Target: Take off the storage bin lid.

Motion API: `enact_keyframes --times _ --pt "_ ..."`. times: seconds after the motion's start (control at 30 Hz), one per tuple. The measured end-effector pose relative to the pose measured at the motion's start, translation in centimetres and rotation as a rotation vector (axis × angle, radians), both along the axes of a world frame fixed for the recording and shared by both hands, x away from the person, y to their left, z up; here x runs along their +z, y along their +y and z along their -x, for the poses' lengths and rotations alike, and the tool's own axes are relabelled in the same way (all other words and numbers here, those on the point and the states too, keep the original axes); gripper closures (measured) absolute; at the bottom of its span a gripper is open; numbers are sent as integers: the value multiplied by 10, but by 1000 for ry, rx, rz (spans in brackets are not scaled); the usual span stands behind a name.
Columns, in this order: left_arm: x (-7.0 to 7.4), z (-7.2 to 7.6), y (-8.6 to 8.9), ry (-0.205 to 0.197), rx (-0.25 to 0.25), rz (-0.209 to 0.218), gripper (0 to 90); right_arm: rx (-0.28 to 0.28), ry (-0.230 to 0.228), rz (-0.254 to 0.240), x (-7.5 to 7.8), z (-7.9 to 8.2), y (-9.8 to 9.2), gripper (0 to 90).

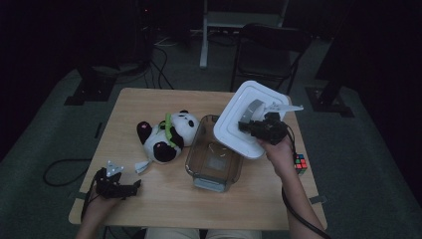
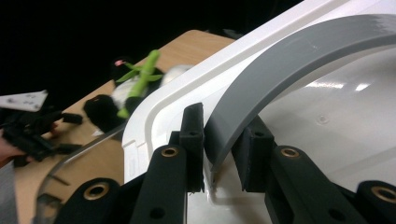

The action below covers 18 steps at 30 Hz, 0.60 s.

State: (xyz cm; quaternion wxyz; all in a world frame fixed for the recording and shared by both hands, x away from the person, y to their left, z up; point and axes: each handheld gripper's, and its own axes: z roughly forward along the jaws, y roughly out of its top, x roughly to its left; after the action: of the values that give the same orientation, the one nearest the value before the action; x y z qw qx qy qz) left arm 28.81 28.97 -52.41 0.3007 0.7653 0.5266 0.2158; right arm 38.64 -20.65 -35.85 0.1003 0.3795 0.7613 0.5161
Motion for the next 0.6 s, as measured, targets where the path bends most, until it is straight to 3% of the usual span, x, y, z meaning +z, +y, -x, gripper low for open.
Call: enact_keyframes --times 0.6 --pt "0 0 0 2 0 1 15 -183 54 -28 -6 -35 -74 764"
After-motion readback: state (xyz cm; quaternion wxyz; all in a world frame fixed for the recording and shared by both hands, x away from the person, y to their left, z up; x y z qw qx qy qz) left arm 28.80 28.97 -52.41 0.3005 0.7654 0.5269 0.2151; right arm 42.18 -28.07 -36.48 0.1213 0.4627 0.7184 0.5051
